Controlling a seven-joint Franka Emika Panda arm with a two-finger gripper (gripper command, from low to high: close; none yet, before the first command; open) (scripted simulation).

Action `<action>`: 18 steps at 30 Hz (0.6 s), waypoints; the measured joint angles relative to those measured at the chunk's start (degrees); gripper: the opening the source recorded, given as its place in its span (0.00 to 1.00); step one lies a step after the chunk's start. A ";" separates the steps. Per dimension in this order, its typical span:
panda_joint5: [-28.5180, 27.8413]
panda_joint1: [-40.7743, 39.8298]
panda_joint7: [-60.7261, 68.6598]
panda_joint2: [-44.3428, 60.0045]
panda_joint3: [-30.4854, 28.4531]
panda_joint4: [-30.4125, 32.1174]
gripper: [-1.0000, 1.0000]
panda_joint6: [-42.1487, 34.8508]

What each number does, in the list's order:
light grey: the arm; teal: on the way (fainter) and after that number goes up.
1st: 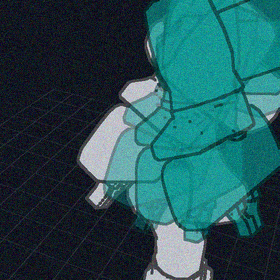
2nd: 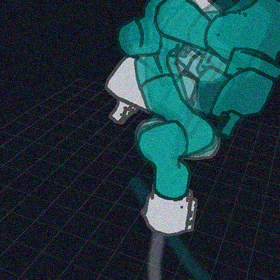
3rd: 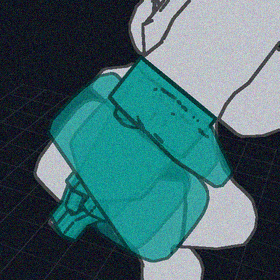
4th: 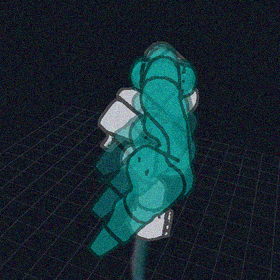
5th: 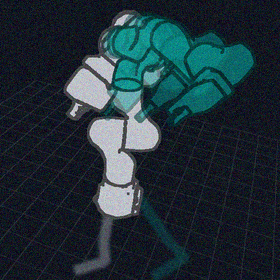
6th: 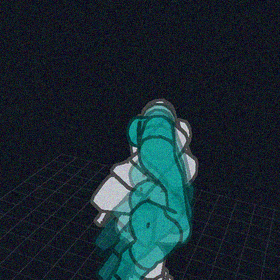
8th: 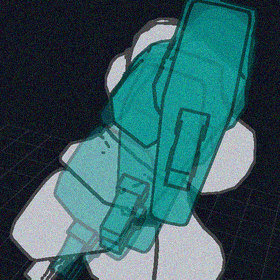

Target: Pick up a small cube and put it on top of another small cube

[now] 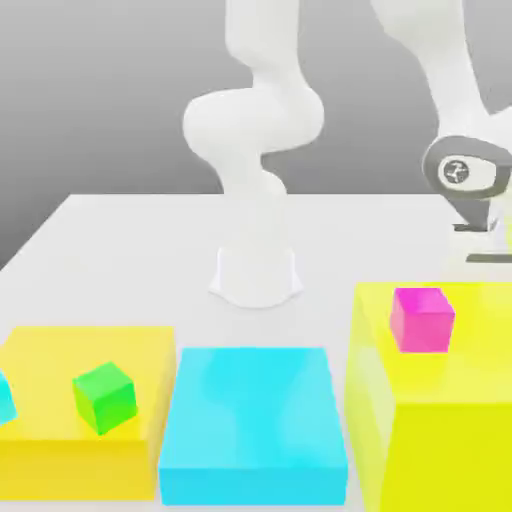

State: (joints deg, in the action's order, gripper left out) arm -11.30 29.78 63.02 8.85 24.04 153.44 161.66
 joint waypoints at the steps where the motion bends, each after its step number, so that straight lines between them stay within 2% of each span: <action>1: -2.15 1.07 -1.56 1.75 -1.68 -0.11 0.50 1.33; 5: -10.74 7.88 -8.06 9.65 -10.54 -1.79 0.50 7.28; 6: -11.77 9.10 -8.86 10.81 -11.99 -2.07 0.00 8.20; 13: -11.42 9.15 -8.57 10.65 -11.97 -2.01 0.00 7.99; 18: -0.58 3.67 -0.38 1.46 -4.09 0.26 0.00 1.37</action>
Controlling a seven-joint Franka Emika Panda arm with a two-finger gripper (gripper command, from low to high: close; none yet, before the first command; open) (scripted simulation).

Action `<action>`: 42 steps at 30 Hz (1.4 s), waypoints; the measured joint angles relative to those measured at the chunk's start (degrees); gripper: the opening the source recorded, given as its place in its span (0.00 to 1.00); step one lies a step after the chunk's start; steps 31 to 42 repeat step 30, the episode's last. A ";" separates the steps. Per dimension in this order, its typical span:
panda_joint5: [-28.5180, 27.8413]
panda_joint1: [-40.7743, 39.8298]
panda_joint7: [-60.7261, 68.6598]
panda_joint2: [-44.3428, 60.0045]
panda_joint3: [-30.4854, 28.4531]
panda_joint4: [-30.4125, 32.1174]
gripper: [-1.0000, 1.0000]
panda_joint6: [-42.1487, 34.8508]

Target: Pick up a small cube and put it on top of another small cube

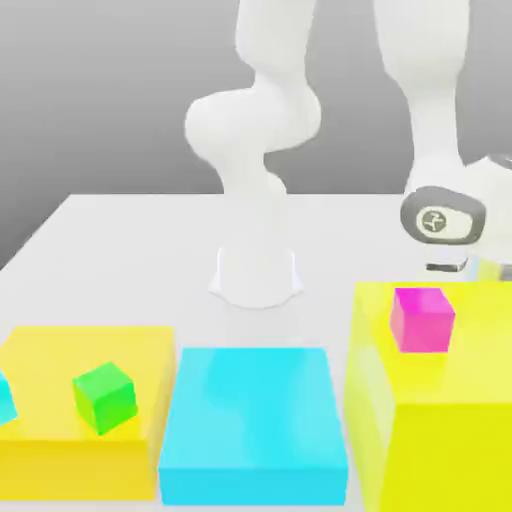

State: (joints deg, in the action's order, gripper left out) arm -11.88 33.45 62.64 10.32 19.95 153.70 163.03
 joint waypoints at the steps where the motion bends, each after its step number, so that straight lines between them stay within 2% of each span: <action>1: 2.11 -0.33 1.53 -2.05 0.90 0.14 0.00 -1.39; 5: 0.44 0.15 -1.14 -8.10 1.36 -6.20 0.00 -5.05; 10: 0.21 -4.34 -8.00 -16.04 -1.33 -15.53 0.00 -16.17; 13: 2.51 -7.04 -10.60 -19.09 -3.98 -18.49 0.00 -23.25; 22: 11.40 -15.70 -16.14 -24.59 -14.65 -23.85 0.00 -44.49; 26: 12.75 -16.42 -16.21 -21.56 -15.74 -19.15 0.00 -39.63; 27: 12.75 -16.45 -16.25 -20.78 -15.77 -18.00 1.00 -37.80; 42: 12.75 -16.45 -16.25 -20.78 -15.77 -18.00 1.00 -37.80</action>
